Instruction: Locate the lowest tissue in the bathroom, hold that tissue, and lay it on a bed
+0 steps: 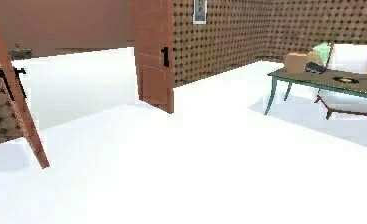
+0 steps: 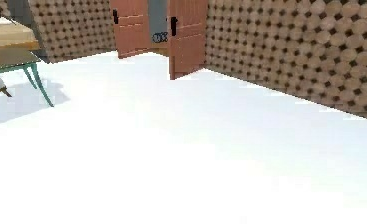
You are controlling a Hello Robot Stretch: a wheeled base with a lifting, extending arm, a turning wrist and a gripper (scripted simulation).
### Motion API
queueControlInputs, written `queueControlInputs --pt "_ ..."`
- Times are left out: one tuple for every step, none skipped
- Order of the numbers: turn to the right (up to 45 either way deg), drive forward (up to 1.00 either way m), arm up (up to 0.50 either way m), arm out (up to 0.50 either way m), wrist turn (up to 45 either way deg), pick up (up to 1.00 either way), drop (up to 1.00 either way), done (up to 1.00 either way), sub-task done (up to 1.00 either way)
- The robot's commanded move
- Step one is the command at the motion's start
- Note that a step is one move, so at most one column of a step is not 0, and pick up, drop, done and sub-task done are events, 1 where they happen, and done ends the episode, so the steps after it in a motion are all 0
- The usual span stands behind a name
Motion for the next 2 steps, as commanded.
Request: queueControlInputs --pt "-15.0 0.0 0.0 0.0 0.0 0.0 0.0 0.0 0.0" --pt "0.0 1.0 0.0 0.0 0.0 0.0 0.0 0.0 0.0"
